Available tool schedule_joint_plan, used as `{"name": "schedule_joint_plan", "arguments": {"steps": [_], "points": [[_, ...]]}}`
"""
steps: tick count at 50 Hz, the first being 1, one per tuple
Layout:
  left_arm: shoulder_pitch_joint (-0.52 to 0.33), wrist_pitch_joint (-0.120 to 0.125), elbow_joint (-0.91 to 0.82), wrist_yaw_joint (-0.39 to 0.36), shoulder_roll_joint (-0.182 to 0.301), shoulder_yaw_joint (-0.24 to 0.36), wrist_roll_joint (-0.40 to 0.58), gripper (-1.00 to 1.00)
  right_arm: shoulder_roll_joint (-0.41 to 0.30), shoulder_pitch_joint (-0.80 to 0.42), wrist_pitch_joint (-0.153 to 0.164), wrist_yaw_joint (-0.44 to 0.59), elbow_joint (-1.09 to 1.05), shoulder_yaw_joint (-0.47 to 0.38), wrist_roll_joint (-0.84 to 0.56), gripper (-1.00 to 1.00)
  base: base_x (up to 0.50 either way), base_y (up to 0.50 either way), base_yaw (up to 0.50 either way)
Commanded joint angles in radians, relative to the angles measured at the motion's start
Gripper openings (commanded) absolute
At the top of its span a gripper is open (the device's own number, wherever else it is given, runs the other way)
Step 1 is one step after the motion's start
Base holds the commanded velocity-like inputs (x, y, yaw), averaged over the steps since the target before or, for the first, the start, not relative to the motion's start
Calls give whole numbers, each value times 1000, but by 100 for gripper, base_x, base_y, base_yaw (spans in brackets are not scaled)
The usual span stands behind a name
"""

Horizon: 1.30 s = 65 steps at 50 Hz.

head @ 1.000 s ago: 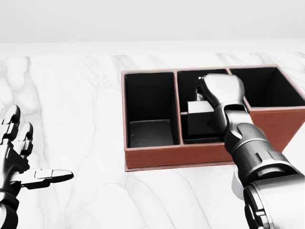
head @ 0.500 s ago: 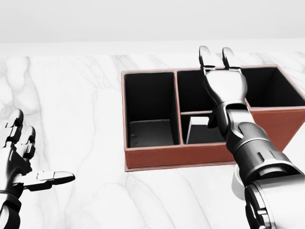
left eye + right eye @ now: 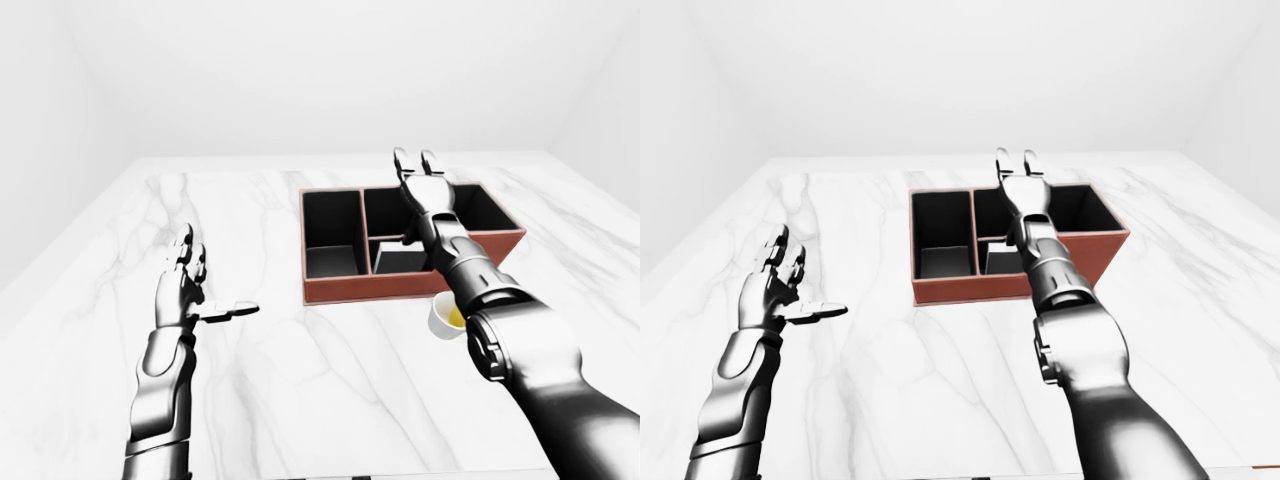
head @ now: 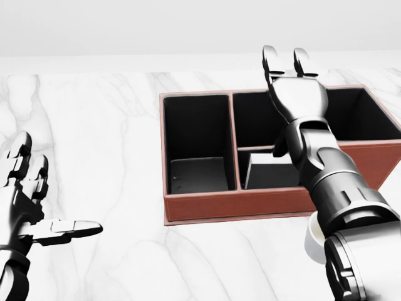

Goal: Pick up the book and place it in the caddy.

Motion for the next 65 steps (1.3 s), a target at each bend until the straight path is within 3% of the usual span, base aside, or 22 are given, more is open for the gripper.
{"name": "schedule_joint_plan", "arguments": {"steps": [1, 11, 17, 26, 37, 54, 65], "points": [[-5, 0, -68, 11, -11, -19, 15, 100, -34, -9, 0, 65, -54, 19, 73, 100, 0, 0, 0], [-10, 0, -185, 35, -35, -54, 40, 100, -83, 105, 0, 181, -308, -25, 257, 100, 0, 0, 0], [-2, 0, -263, 51, -52, -76, 60, 100, -58, 356, 0, 422, -767, -89, 479, 100, 0, 0, 0], [26, 0, -368, 58, -78, -103, 86, 100, -24, 617, 0, 608, -1228, -138, 685, 100, 0, 0, 0], [56, 0, -458, 50, -89, -104, 89, 100, 10, 791, 0, 687, -1546, -186, 817, 100, 0, 0, 0], [162, 0, -644, 2, -111, -64, 60, 100, 63, 969, 0, 718, -1856, -260, 1059, 100, 0, 0, 0], [255, 0, -908, -57, -148, 46, -32, 100, 123, 1113, 0, 754, -2107, -342, 1208, 100, 0, 0, 0]]}}
